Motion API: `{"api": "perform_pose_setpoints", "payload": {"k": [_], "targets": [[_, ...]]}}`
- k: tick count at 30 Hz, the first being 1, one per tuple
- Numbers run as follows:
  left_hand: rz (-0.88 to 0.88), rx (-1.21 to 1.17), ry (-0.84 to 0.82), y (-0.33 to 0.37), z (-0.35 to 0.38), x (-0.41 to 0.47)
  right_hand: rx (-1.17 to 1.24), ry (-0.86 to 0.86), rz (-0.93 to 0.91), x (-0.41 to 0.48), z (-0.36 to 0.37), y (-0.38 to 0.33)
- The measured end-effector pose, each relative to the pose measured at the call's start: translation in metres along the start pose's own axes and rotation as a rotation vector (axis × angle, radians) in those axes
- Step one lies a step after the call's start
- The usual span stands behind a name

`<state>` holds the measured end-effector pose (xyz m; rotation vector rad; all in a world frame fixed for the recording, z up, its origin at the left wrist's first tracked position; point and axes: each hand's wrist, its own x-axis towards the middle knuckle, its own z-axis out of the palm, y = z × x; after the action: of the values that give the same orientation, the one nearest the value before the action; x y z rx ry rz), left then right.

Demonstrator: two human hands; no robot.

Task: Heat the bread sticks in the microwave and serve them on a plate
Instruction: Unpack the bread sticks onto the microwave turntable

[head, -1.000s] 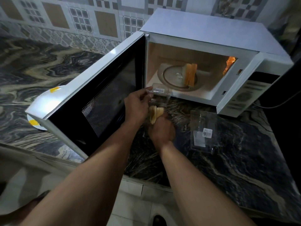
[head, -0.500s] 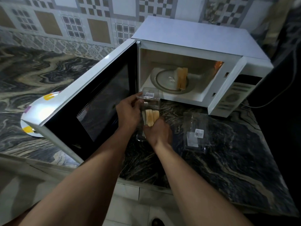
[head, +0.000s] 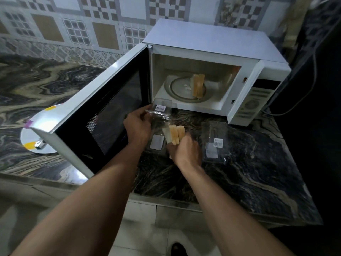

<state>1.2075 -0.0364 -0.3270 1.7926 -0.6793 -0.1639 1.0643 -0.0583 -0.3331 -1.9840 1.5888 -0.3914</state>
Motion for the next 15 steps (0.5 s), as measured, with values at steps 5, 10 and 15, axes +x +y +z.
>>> {"api": "perform_pose_setpoints", "payload": {"k": [5,10,15], "targets": [[-0.056,0.003,0.003,-0.001,-0.005,-0.012,-0.012,0.028,0.033,0.001,-0.014,0.01],[-0.081,0.033,0.003,-0.005,-0.01,-0.03,-0.026,0.079,0.042,0.009,-0.026,0.013],[0.045,0.135,-0.014,0.0,-0.009,-0.055,-0.013,0.128,0.028,0.013,-0.039,0.012]]}}
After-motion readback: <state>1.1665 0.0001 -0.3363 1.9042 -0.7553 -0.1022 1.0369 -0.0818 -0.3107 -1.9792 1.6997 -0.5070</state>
